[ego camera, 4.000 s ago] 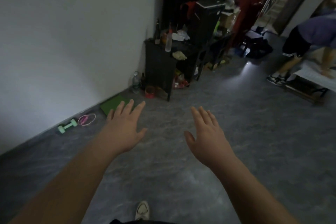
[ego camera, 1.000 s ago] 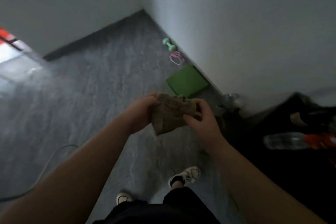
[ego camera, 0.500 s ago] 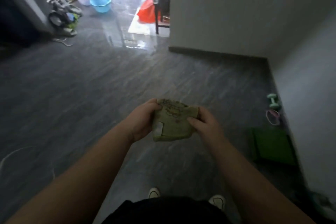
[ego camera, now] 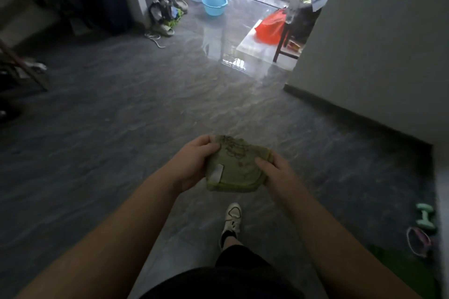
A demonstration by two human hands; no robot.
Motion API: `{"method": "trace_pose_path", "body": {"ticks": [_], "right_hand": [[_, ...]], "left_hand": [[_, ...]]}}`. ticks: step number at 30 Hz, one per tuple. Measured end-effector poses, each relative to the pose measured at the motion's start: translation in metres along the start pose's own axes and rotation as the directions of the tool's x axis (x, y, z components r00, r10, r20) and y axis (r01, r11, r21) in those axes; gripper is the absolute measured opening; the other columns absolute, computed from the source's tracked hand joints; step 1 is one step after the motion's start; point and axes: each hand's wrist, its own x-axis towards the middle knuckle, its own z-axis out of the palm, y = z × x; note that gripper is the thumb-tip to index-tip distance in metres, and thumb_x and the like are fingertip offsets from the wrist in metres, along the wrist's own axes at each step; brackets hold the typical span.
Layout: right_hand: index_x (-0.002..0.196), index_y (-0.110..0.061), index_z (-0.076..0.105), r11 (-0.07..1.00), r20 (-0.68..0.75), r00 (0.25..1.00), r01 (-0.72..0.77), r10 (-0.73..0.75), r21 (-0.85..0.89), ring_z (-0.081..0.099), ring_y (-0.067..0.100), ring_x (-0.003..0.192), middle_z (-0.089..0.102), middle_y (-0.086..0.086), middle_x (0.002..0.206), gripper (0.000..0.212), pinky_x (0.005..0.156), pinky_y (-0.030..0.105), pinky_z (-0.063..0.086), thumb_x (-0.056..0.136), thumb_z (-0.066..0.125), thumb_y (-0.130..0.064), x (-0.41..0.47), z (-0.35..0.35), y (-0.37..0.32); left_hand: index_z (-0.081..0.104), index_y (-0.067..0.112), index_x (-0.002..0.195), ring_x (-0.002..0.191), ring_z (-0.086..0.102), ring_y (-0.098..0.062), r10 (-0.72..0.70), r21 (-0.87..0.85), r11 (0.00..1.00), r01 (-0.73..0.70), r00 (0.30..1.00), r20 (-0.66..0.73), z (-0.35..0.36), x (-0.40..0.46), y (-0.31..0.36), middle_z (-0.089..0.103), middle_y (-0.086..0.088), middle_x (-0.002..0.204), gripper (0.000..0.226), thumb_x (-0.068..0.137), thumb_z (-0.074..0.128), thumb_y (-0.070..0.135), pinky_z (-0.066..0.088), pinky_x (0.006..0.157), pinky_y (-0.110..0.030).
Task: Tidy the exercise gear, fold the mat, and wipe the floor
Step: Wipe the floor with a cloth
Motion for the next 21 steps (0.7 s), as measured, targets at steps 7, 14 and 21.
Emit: {"method": "trace_pose_path", "body": {"ticks": [7,14,21], "right_hand": [[0.113,-0.020,0.065,0.998,0.095,0.994,-0.049,0.052,-0.036,0.069,0.029,0.106,0.072,0.010,0.113,0.035,0.093,0.055,0.055,0.082,0.073,-0.033,0.123,0.024,-0.038],[0.111,-0.024,0.062,0.988,0.233,0.972,0.006,0.030,-0.153,0.069,0.023,0.103,0.070,0.005,0.110,0.020,0.089,0.051,0.058,0.092,0.065,-0.018,0.227,0.063,-0.088],[0.109,-0.020,0.062,0.947,0.274,0.961,0.111,-0.026,-0.301,0.068,0.007,0.090,0.070,-0.002,0.103,0.016,0.072,0.020,0.057,0.096,0.060,-0.012,0.314,0.127,-0.126]], "left_hand": [[0.058,0.001,0.106,0.094,0.061,-0.030,0.011,0.031,0.999,-0.007,0.991,-0.134,-0.033,0.077,0.063,0.063,-0.020,0.102,0.013,0.100,0.050,0.009,0.048,0.092,-0.050],[0.062,0.014,0.098,0.082,0.068,-0.017,0.049,0.007,0.999,-0.049,0.954,-0.296,-0.077,0.133,0.115,0.070,-0.004,0.090,0.013,0.101,0.050,0.015,0.054,0.074,-0.035],[0.060,0.021,0.118,0.087,0.069,-0.023,0.085,0.082,0.995,-0.062,0.944,-0.320,-0.152,0.180,0.165,0.070,-0.012,0.105,0.021,0.098,0.057,0.014,0.058,0.074,-0.042]]}}
